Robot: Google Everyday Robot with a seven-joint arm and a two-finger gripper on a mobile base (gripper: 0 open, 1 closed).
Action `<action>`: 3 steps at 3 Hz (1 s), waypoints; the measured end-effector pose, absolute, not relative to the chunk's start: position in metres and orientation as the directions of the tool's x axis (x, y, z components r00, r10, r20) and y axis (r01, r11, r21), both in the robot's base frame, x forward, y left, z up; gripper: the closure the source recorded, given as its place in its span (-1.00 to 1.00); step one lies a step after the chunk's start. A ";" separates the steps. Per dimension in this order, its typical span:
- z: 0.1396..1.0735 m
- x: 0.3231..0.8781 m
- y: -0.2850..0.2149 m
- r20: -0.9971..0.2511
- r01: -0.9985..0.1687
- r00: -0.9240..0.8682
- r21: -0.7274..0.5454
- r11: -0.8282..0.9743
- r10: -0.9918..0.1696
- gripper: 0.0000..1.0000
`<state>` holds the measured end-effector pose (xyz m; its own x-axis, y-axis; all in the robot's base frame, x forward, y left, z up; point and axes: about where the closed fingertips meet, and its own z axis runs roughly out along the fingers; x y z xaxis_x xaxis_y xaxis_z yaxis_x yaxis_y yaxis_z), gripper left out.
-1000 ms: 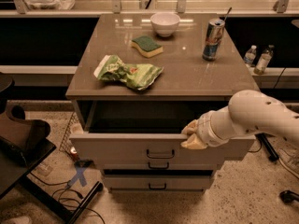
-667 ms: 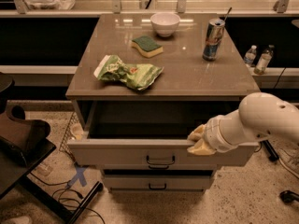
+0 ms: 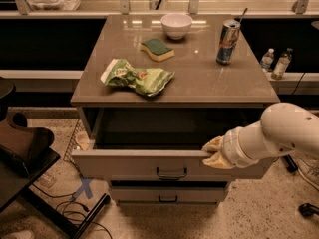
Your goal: Open top drawer
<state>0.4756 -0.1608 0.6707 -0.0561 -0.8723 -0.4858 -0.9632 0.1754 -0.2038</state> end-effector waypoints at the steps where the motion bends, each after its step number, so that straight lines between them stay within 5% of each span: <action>1: 0.670 0.475 -0.162 -0.486 -0.963 -0.058 -0.202 0.176 -0.872 1.00; 3: 0.673 0.456 -0.171 -0.479 -0.966 -0.082 -0.179 0.189 -0.874 1.00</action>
Offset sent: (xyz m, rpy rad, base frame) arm -0.1753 -0.1105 0.0278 -0.0517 0.2298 -0.1345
